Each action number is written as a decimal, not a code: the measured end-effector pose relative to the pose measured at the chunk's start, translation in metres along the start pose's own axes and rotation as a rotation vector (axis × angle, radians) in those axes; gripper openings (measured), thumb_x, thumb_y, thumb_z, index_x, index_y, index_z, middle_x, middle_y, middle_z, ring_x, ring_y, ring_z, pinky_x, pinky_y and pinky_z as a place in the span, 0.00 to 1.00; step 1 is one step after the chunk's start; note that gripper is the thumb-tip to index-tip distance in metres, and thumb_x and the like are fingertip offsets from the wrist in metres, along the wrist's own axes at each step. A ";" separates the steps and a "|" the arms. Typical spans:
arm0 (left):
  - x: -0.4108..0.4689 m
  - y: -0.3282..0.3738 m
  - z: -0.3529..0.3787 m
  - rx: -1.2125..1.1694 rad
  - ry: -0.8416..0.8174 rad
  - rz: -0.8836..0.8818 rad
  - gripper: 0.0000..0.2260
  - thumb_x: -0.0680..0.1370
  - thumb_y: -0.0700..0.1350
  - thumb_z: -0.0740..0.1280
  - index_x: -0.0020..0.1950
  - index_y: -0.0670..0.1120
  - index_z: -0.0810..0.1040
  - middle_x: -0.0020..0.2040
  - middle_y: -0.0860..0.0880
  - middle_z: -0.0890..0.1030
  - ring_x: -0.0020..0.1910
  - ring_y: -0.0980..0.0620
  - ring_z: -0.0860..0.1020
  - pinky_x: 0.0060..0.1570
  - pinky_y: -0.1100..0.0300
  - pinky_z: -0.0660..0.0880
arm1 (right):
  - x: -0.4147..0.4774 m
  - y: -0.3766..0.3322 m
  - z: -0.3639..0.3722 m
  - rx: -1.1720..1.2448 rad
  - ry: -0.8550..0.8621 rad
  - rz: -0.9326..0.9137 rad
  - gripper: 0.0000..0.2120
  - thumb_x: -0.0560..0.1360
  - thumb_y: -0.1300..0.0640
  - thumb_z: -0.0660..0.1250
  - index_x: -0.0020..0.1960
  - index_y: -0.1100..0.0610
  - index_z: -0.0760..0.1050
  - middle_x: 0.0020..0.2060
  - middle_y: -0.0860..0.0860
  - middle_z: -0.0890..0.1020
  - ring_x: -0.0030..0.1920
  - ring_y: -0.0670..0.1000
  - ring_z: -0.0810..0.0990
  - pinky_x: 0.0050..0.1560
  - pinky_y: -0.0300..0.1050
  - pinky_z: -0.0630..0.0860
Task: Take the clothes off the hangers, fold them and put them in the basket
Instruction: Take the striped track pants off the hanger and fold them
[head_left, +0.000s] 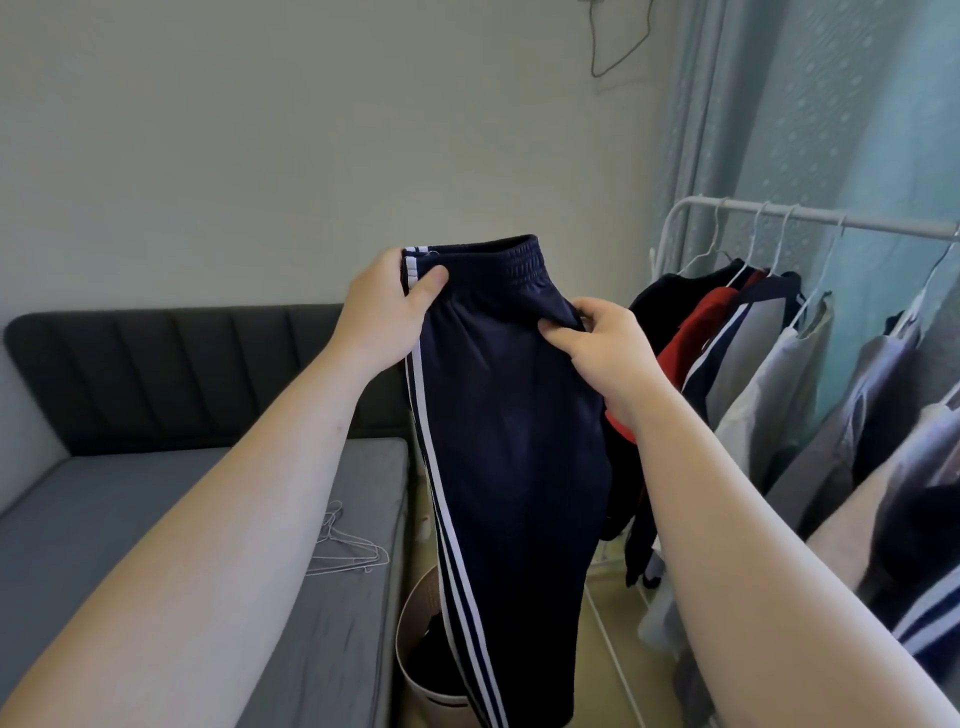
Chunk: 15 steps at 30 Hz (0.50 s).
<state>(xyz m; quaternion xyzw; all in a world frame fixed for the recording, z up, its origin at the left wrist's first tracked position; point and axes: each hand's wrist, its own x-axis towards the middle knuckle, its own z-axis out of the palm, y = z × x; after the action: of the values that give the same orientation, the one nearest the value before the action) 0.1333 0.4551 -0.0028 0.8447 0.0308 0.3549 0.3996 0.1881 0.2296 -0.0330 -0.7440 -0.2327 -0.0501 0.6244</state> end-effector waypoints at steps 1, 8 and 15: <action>-0.001 0.000 -0.001 0.001 0.007 0.005 0.12 0.81 0.54 0.63 0.59 0.49 0.77 0.52 0.55 0.82 0.51 0.55 0.79 0.47 0.62 0.72 | -0.002 -0.003 0.000 0.003 -0.036 -0.006 0.07 0.74 0.52 0.73 0.51 0.52 0.82 0.45 0.48 0.86 0.48 0.50 0.85 0.53 0.55 0.82; -0.011 -0.010 -0.023 0.028 -0.038 0.026 0.11 0.81 0.52 0.63 0.59 0.51 0.79 0.52 0.58 0.82 0.51 0.59 0.78 0.47 0.68 0.71 | -0.009 -0.017 0.027 0.001 -0.105 -0.014 0.13 0.73 0.41 0.73 0.50 0.50 0.84 0.42 0.43 0.86 0.43 0.43 0.85 0.45 0.42 0.81; -0.010 -0.028 -0.075 0.027 0.046 -0.044 0.07 0.81 0.52 0.63 0.57 0.54 0.77 0.48 0.61 0.79 0.46 0.64 0.76 0.42 0.70 0.69 | -0.002 -0.038 0.087 0.032 -0.098 -0.107 0.10 0.75 0.46 0.72 0.50 0.50 0.83 0.42 0.43 0.86 0.43 0.42 0.85 0.45 0.39 0.81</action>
<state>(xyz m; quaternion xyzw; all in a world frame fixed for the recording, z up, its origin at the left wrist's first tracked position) 0.0857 0.5202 0.0042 0.8408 0.0633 0.3649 0.3948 0.1523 0.3159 -0.0177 -0.7221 -0.3030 -0.0434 0.6204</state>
